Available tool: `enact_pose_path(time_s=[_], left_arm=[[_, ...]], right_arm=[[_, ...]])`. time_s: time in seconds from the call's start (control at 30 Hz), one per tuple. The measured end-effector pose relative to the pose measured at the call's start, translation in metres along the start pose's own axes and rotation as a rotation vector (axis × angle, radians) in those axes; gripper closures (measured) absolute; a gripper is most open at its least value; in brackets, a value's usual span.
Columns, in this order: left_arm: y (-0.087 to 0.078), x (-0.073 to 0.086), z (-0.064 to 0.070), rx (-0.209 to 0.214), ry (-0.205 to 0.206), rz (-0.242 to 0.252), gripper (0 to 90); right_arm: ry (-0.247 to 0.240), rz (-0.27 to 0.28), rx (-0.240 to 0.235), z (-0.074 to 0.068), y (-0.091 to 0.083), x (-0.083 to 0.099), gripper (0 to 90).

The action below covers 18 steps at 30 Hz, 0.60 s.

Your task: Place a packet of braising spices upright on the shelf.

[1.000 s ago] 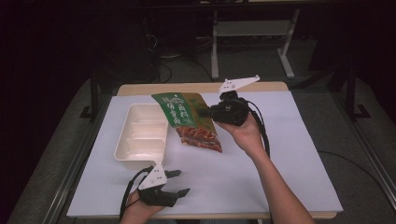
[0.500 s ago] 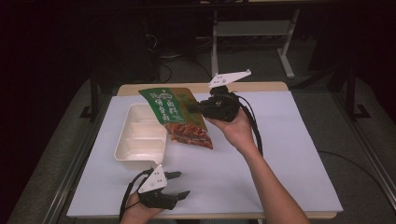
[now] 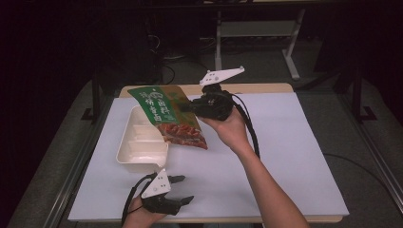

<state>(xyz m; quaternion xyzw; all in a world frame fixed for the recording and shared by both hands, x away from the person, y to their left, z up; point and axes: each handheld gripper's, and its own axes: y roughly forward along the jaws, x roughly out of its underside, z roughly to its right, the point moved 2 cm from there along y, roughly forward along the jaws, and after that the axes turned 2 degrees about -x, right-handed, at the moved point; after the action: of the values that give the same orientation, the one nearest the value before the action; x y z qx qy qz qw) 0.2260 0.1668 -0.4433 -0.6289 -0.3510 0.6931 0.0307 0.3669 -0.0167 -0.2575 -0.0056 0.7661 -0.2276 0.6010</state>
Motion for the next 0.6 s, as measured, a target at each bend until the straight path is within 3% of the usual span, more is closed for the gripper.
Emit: enact_pose_path(time_s=[0.6], left_arm=[[0.002, 0.001, 0.002, 0.014, 0.013, -0.002, 29.2]], right_arm=[[0.004, 0.016, -0.031, -0.004, 0.025, -0.008, 89.9]])
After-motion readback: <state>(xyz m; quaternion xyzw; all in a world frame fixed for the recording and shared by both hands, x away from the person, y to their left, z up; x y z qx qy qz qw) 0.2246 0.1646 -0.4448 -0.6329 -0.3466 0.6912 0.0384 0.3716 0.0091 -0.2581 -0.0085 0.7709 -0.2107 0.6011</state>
